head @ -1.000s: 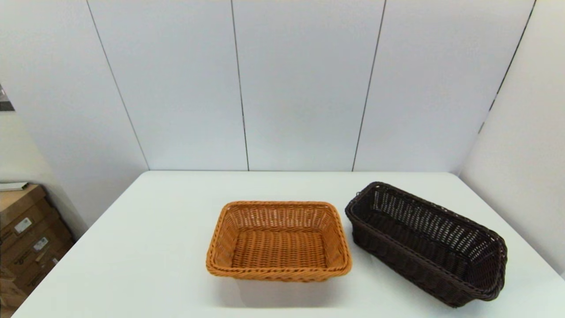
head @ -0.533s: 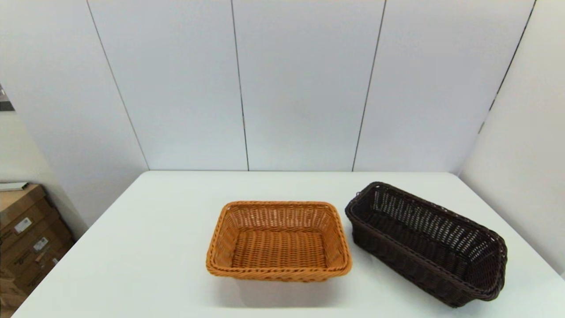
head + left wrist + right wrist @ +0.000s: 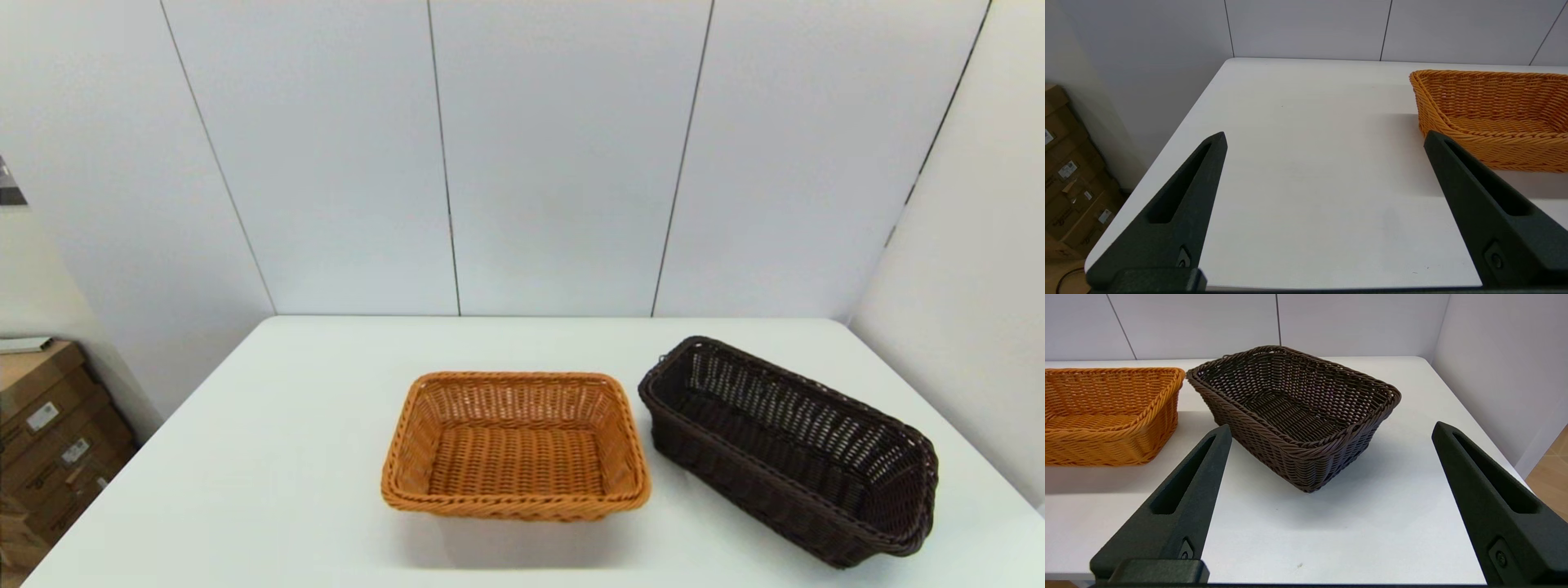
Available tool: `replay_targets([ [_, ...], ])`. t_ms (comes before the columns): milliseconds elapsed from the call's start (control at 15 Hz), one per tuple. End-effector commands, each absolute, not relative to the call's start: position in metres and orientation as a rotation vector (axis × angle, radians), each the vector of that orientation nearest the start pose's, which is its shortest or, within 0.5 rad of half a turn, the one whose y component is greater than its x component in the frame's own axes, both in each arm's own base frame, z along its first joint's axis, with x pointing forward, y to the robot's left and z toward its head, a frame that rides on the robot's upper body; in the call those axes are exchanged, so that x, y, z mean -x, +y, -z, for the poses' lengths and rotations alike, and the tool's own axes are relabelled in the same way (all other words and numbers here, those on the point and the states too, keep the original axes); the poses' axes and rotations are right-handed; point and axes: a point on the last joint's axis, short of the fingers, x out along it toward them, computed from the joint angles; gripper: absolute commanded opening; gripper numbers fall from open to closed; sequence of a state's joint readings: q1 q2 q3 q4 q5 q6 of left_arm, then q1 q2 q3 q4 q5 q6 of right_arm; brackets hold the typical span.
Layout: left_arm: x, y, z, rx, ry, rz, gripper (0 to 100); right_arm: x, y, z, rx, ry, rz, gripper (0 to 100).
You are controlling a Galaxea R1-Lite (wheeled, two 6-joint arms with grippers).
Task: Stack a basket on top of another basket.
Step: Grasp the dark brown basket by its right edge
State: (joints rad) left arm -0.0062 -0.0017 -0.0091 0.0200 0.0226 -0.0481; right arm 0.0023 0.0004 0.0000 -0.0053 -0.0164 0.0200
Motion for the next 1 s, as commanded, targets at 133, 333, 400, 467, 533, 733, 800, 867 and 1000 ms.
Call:
replay_targets([
  [133,0.024,0.001,-0.076,0.049,0.009,-0.017,100,0.023,0.0,-0.076,-0.018,-0.005,0.014,100],
  [333,0.024,0.001,-0.076,0.049,0.009,-0.017,100,0.031,-0.001,-0.101,-0.037,-0.071,0.031,100],
  [400,0.024,0.001,-0.076,0.049,0.009,-0.017,100,0.038,-0.001,-0.125,-0.059,-0.066,0.05,100],
  [467,0.024,0.001,-0.076,0.049,0.009,-0.017,100,0.047,-0.002,-0.154,-0.094,-0.053,0.051,100],
  [533,0.024,0.001,-0.076,0.049,0.009,-0.017,100,0.049,-0.002,-0.181,-0.13,-0.047,0.058,100],
  [733,0.024,0.001,-0.076,0.049,0.009,-0.017,100,0.025,-0.003,-0.255,-0.151,-0.027,0.178,100],
  [800,0.024,0.001,-0.076,0.049,0.009,-0.017,100,0.01,-0.004,-0.269,-0.149,0.021,0.265,100],
  [867,0.024,0.001,-0.076,0.049,0.009,-0.017,100,-0.005,-0.006,-0.28,-0.143,0.096,0.338,100],
  [1000,0.024,0.001,-0.076,0.049,0.009,-0.017,100,-0.026,-0.01,-0.302,-0.192,0.256,0.432,100],
])
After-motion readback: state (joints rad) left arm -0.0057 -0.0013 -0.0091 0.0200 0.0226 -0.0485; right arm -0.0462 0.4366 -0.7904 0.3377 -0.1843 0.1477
